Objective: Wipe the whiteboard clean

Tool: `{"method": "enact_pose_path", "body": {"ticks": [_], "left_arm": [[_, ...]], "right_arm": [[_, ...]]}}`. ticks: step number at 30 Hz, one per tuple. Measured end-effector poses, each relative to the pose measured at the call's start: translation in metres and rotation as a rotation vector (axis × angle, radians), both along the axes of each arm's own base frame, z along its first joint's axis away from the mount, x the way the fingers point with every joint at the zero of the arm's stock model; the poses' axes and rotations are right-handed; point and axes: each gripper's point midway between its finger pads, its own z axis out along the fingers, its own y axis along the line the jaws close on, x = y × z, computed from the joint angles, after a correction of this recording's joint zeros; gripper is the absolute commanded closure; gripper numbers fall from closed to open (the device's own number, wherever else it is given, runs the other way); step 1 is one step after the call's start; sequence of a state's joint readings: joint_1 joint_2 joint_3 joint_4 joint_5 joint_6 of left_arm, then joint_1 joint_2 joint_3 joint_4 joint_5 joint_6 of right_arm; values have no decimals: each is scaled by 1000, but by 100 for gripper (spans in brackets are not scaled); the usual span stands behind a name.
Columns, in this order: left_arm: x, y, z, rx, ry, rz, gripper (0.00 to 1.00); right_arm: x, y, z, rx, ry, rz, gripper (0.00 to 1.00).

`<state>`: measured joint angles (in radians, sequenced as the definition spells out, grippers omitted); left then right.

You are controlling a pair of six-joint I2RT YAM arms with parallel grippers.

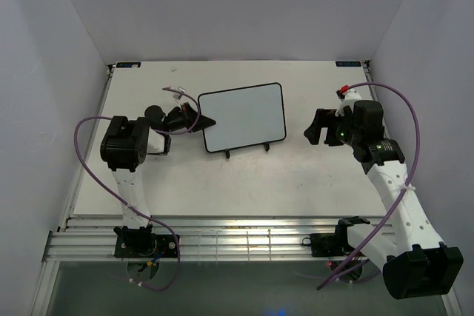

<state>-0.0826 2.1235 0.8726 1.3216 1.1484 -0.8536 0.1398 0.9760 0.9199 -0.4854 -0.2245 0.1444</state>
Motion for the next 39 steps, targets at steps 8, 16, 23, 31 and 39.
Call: {"method": "enact_pose_path", "body": {"ticks": [8,16,23,31,39], "left_arm": [[-2,2,-6,10,-7,20,100],[-1,9,-6,17,-9,30,100],[-3,13,-6,27,6,43,93],[6,21,-20,78,-30,131,53],[11,25,-16,125,-90,195,2]], "right_arm": [[-1,0,1,1,-5,4,10],[-1,0,1,-2,-7,7,10],[-1,1,1,-3,-7,9,10],[-1,2,1,-3,-7,11,10],[-1,2,2,-6,-12,15,10]]}}
